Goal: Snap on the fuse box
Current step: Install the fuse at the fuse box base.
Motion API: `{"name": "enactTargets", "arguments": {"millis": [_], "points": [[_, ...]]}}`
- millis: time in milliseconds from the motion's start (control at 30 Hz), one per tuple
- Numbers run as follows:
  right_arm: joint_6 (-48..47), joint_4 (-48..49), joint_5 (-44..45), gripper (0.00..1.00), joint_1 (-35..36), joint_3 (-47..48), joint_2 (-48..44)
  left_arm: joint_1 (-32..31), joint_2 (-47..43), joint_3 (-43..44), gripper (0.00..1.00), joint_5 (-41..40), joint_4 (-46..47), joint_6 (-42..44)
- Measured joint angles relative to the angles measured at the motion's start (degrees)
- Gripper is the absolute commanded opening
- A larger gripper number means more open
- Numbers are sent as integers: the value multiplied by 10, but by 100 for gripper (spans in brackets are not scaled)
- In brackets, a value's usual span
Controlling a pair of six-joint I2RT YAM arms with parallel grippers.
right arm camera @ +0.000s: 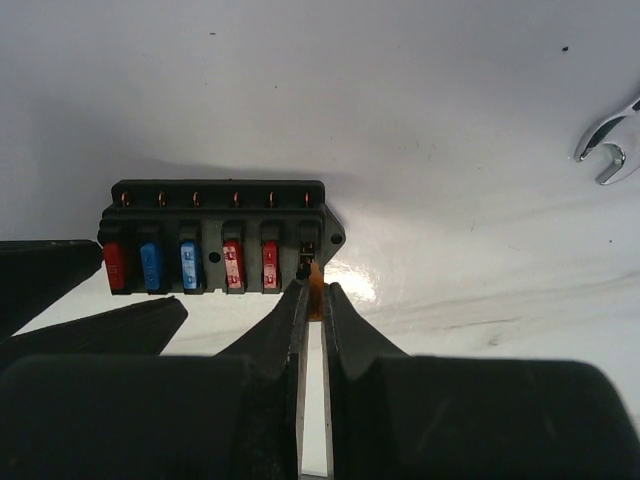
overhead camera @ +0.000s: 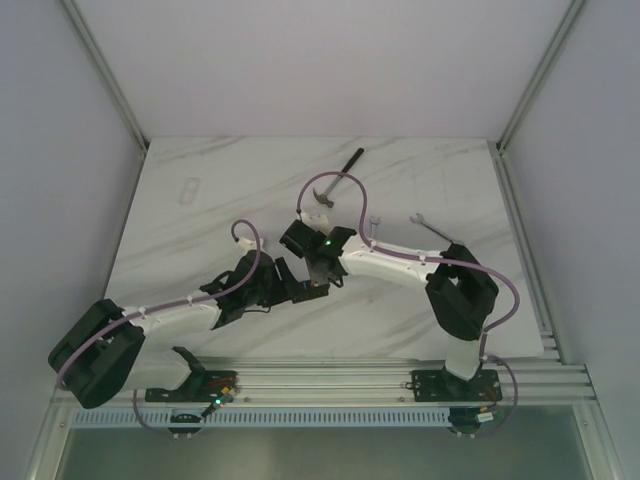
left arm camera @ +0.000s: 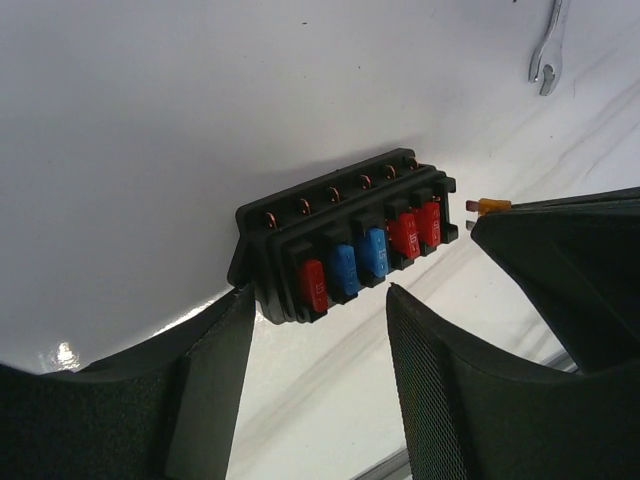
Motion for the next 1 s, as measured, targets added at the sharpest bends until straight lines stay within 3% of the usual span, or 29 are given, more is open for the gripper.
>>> {"name": "enactTargets", "arguments": {"millis": [1000], "points": [[3, 5, -6, 0, 0, 1, 22, 0, 14, 5, 61, 4, -6, -2]]}}
